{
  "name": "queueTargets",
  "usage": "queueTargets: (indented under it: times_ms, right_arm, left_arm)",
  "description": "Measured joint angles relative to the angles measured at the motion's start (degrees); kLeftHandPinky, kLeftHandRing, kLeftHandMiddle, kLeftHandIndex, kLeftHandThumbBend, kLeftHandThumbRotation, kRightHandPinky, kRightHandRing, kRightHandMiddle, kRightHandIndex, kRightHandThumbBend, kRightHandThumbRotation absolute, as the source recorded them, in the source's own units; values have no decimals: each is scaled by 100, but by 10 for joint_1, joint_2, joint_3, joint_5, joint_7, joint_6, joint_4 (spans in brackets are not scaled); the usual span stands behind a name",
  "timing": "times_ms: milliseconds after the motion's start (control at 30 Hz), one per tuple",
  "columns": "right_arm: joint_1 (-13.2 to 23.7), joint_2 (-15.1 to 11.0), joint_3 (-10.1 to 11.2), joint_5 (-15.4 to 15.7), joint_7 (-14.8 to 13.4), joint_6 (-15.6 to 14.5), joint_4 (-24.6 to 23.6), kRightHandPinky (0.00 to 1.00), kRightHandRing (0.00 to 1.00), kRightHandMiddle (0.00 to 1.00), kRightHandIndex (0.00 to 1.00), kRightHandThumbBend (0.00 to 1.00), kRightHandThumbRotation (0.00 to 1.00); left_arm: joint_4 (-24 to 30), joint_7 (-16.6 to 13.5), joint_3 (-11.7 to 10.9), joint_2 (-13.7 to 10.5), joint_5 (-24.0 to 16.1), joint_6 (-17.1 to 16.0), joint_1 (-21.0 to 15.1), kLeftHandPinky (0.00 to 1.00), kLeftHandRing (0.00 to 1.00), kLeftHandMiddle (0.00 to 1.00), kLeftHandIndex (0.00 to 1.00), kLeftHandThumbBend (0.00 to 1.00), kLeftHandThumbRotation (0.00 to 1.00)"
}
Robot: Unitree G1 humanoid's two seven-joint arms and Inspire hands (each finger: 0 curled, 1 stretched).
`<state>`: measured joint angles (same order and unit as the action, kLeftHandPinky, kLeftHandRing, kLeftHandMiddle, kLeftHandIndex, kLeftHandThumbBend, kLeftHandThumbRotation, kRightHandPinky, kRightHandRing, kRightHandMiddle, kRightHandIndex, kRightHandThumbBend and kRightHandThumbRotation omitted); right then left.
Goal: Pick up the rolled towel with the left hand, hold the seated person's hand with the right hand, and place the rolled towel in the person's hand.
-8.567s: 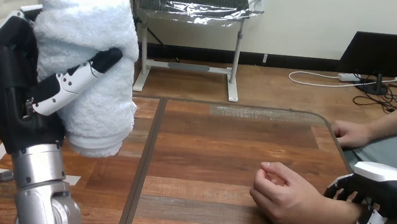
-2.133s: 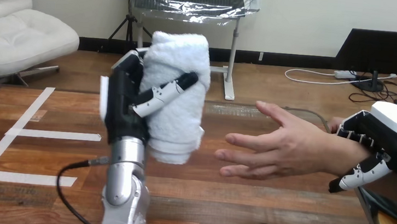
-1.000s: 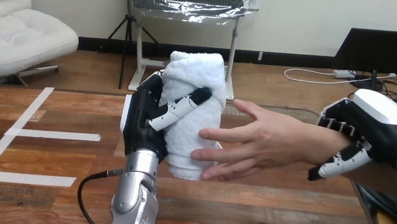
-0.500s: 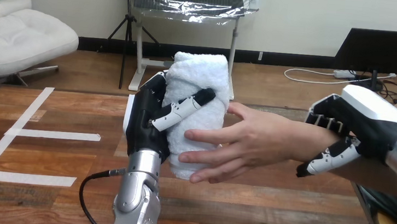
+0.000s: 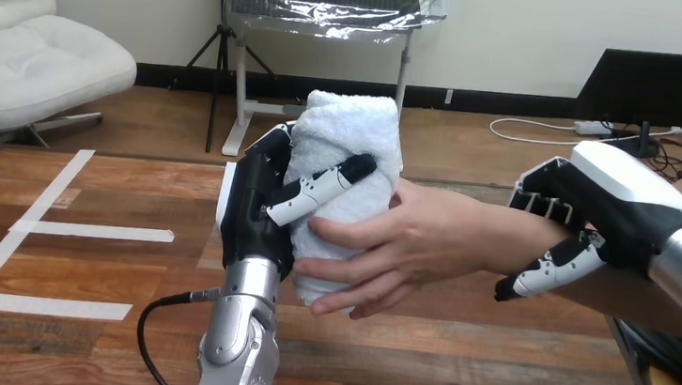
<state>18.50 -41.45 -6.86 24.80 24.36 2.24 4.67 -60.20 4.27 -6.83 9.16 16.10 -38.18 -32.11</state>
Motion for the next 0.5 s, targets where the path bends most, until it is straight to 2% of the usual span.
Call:
queueTargets:
  times_ms: [500]
  right_arm:
    - [7, 11, -1, 5, 0, 0, -1, 32, 38, 43, 44, 87, 15]
  left_arm:
    - [0, -4, 0, 0, 1, 0, 0, 34, 39, 43, 43, 72, 0]
